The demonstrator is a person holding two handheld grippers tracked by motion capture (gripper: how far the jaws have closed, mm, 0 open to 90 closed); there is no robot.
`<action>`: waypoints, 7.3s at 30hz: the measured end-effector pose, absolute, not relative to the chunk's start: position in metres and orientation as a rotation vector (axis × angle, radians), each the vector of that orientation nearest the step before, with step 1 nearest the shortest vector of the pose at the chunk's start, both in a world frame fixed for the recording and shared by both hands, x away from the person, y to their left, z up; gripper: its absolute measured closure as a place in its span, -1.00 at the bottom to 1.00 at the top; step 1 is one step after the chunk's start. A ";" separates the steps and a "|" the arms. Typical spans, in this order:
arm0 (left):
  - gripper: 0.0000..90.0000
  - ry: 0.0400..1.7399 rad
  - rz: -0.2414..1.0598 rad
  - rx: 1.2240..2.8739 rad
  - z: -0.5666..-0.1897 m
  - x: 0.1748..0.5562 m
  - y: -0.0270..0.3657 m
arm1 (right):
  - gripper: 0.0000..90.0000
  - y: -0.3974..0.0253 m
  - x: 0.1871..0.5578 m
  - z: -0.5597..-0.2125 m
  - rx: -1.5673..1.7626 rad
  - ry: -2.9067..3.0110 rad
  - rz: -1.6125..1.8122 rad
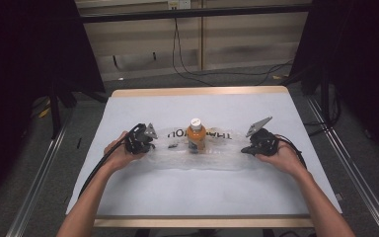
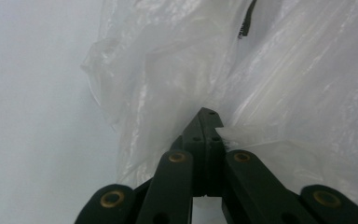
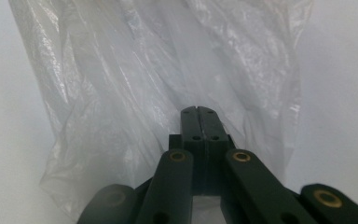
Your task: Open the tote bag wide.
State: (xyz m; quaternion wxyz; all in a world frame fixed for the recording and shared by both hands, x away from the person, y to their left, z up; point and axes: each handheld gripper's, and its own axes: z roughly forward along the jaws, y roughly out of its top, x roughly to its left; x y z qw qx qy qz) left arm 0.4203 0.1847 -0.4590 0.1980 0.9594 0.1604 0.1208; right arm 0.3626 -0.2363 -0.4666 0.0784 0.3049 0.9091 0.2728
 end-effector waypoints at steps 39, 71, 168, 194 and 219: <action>1.00 0.426 0.244 2.367 -0.415 0.395 0.178 | 1.00 -0.216 0.372 -0.436 0.894 2.613 1.221; 1.00 0.364 0.061 2.481 -0.466 0.379 0.105 | 1.00 -0.121 0.438 -0.463 0.923 2.886 0.878; 0.95 0.465 0.099 2.036 -0.446 0.343 0.167 | 1.00 -0.161 0.424 -0.419 1.019 2.466 1.322; -0.58 0.581 0.312 1.884 -0.421 0.334 0.188 | -0.91 -0.225 0.356 -0.414 1.092 2.089 1.492; -0.96 0.700 0.406 1.831 -0.429 0.271 0.249 | -0.96 -0.268 0.246 -0.430 1.143 1.919 1.494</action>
